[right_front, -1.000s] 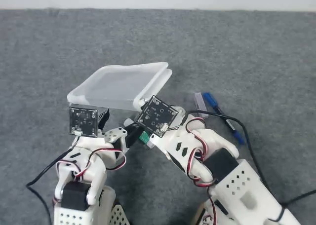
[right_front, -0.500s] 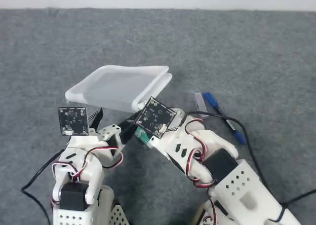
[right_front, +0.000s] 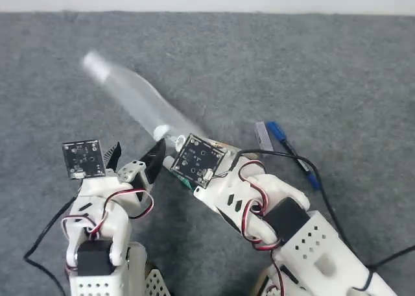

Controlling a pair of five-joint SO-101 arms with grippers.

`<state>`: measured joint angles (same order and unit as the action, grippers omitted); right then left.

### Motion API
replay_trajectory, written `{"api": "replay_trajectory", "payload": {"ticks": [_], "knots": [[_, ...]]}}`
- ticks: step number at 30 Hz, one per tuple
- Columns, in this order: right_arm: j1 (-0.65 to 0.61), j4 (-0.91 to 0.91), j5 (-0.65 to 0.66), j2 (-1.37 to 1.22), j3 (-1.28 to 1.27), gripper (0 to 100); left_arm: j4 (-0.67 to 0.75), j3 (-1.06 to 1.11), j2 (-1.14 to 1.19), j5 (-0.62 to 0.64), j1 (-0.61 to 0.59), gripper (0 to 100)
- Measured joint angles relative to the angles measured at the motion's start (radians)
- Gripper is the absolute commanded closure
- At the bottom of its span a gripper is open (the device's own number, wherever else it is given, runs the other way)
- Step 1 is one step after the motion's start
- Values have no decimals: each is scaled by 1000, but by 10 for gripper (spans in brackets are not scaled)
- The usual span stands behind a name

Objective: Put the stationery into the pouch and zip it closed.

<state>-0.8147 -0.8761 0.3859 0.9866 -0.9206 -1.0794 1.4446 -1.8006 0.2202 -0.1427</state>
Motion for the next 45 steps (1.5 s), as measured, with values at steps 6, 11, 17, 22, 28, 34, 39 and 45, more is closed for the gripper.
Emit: {"api": "replay_trajectory", "payload": {"ticks": [6, 11, 17, 22, 28, 34, 39, 45], "knots": [[0, 38, 0, 0, -74, 993, 0, 0, 0, -31, -2, 685], [2, 49, 0, 0, -86, 993, -2, 0, 0, -66, -2, 685], [-9, 49, -2, 0, -86, 993, -3, 0, 0, -187, -2, 685], [-52, 49, -2, 0, -120, 993, -3, -2, 0, -287, -2, 685], [-63, 49, 0, 0, -120, 993, -11, -2, 0, -368, 26, 686], [-63, 49, -2, 0, -120, 993, -31, -2, 0, -377, 107, 688], [-63, 49, -2, 6, -132, 993, -31, -2, 0, -377, 92, 688], [-64, 49, 0, 6, -132, 993, -12, -2, 0, -377, 17, 714]]}}
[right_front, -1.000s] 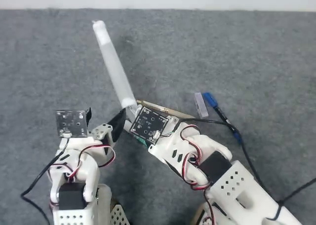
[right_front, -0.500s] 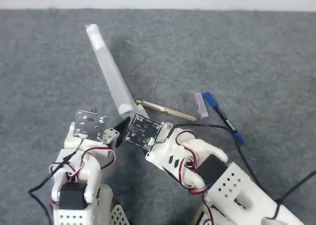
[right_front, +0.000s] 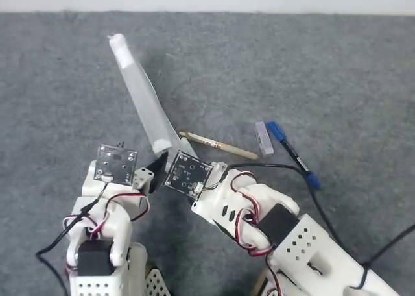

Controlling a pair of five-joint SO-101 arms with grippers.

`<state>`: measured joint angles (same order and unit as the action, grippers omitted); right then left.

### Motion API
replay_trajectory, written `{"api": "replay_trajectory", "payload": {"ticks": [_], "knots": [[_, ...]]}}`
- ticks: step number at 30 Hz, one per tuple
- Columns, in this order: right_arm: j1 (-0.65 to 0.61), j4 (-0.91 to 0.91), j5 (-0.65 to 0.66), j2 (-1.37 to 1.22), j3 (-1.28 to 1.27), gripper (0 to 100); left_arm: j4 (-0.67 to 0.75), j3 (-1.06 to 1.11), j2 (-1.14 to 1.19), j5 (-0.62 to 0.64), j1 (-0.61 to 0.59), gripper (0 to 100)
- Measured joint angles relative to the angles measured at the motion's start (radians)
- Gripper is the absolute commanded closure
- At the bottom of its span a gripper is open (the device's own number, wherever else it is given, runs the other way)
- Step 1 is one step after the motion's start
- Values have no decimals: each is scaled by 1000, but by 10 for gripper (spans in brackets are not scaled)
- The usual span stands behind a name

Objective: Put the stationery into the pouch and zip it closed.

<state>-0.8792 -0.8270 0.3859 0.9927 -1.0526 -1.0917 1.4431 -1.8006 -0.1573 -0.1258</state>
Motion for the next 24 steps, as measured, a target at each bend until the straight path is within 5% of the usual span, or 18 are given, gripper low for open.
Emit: {"api": "replay_trajectory", "payload": {"ticks": [19, 24], "knots": [[-31, 3, -3, 0, -18, 993, 112, 115, 0, -60, 26, 990], [-26, 3, -3, 0, -18, 993, 114, 123, 0, -60, 28, 990]]}}
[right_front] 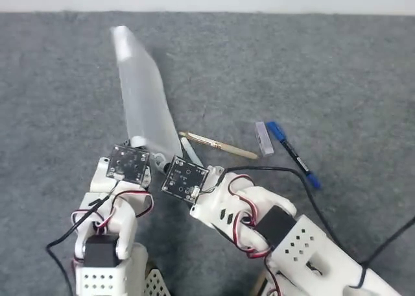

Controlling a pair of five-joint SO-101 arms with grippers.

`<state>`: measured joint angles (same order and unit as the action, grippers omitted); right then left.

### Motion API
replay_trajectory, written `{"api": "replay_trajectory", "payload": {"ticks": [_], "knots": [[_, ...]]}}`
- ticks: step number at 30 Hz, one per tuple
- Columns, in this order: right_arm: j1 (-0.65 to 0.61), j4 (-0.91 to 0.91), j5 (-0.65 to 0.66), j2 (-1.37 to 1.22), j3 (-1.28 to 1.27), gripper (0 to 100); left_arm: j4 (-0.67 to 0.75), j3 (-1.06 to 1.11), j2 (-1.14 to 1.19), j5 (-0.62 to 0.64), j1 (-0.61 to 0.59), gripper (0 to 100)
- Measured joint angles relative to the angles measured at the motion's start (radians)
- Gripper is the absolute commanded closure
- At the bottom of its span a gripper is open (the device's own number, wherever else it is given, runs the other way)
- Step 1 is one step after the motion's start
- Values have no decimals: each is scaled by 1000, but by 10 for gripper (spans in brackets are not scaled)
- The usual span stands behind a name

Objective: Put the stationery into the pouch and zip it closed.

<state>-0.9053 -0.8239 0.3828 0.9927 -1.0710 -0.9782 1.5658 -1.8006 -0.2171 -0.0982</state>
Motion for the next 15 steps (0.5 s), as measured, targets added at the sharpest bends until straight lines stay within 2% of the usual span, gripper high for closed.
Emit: {"api": "replay_trajectory", "payload": {"ticks": [15], "knots": [[78, 8, 0, 0, 3, 993, -37, -26, 0, 100, -143, 989]]}}
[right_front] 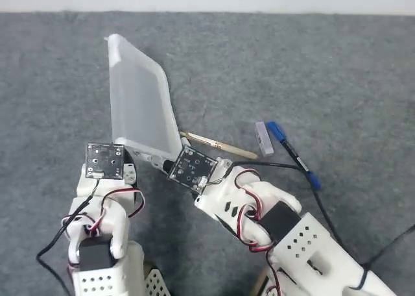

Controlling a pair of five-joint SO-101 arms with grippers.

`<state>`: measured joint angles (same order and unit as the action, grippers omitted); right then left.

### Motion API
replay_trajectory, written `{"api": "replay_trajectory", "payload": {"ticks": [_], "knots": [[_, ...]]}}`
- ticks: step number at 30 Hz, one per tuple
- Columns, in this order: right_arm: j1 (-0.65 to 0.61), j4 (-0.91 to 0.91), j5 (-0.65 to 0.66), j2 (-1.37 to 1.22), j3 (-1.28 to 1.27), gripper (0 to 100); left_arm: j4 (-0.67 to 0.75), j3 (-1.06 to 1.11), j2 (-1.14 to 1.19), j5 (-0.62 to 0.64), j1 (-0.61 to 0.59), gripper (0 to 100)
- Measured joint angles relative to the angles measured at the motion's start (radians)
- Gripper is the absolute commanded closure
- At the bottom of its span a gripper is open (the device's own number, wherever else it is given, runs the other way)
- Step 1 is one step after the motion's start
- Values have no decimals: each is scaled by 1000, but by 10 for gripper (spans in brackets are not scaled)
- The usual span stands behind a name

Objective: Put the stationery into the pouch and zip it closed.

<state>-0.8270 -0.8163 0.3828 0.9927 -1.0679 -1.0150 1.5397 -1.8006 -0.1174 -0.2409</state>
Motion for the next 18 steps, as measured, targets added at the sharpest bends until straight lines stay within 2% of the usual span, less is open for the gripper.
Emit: {"api": "replay_trajectory", "payload": {"ticks": [7, 13, 18], "knots": [[32, 0, 0, 0, 0, 993, -83, -20, 0, 2, -15, 988], [89, -6, 2, 0, 0, 993, -118, -44, 0, 2, -121, 988], [118, -21, 2, 0, -2, 993, -120, -44, 0, 2, -163, 987]]}}
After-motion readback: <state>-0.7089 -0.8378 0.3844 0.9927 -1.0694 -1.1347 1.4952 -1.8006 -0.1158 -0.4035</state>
